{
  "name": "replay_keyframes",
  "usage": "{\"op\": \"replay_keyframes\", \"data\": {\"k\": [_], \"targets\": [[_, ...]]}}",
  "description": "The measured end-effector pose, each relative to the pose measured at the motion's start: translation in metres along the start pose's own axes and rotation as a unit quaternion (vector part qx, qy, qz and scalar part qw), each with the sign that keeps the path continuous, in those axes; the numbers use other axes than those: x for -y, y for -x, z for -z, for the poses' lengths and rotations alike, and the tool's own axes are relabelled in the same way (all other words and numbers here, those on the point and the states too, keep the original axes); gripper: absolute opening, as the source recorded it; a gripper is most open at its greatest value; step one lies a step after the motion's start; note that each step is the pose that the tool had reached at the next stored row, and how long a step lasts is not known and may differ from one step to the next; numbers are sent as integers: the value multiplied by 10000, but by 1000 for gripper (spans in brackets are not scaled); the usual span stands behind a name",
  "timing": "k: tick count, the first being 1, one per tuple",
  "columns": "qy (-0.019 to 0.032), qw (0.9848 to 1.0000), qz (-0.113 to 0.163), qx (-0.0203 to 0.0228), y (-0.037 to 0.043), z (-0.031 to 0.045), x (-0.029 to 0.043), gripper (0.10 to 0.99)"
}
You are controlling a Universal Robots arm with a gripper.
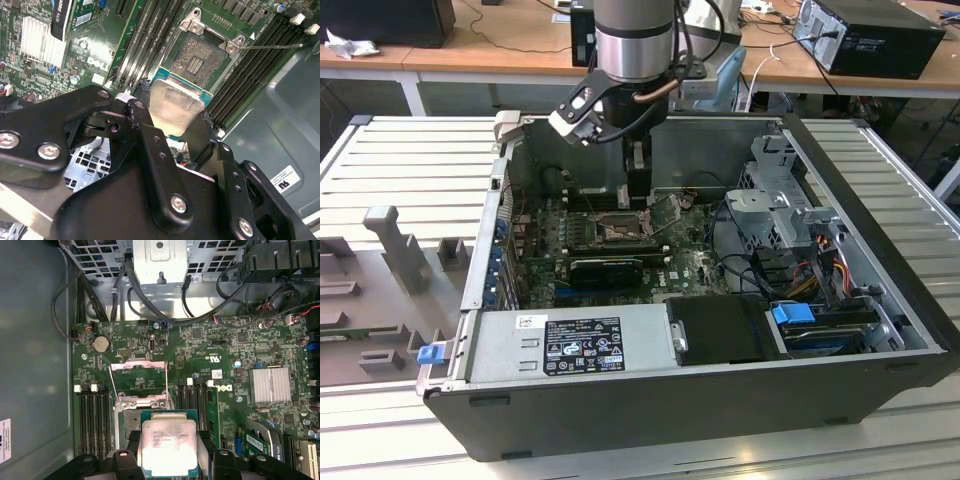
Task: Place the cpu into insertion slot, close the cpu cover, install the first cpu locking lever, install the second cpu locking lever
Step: 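Place the cpu into insertion slot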
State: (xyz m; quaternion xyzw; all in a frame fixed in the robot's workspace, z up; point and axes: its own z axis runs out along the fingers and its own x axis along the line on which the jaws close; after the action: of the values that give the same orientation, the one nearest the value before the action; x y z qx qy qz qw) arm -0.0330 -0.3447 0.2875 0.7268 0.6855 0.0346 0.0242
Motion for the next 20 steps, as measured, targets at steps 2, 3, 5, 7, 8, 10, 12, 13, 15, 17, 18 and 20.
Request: {"op": "replay_keyframes", "data": {"k": [2, 3, 5, 7, 8, 10, 12, 13, 15, 17, 18, 20], "targets": [[0, 10000, 0, 0, 0, -5, 3, 529], [0, 10000, 0, 0, 1, -12, 6, 529], [0, 10000, 0, 0, 1, -23, 15, 529], [0, 10000, 1, 0, 2, -30, 18, 529], [0, 10000, 1, 0, 2, -33, 20, 529], [0, 10000, 1, 0, 2, -41, 21, 529], [0, 10000, 0, 0, 2, -48, 22, 529], [0, 10000, 0, 1, 2, -51, 23, 529], [0, 10000, 0, 0, 2, -54, 23, 529], [1, 10000, 0, -1, 3, -64, 32, 529], [0, 10000, 0, -2, 3, -67, 33, 529], [-1, 10000, 0, -2, 3, -87, 35, 529]]}}
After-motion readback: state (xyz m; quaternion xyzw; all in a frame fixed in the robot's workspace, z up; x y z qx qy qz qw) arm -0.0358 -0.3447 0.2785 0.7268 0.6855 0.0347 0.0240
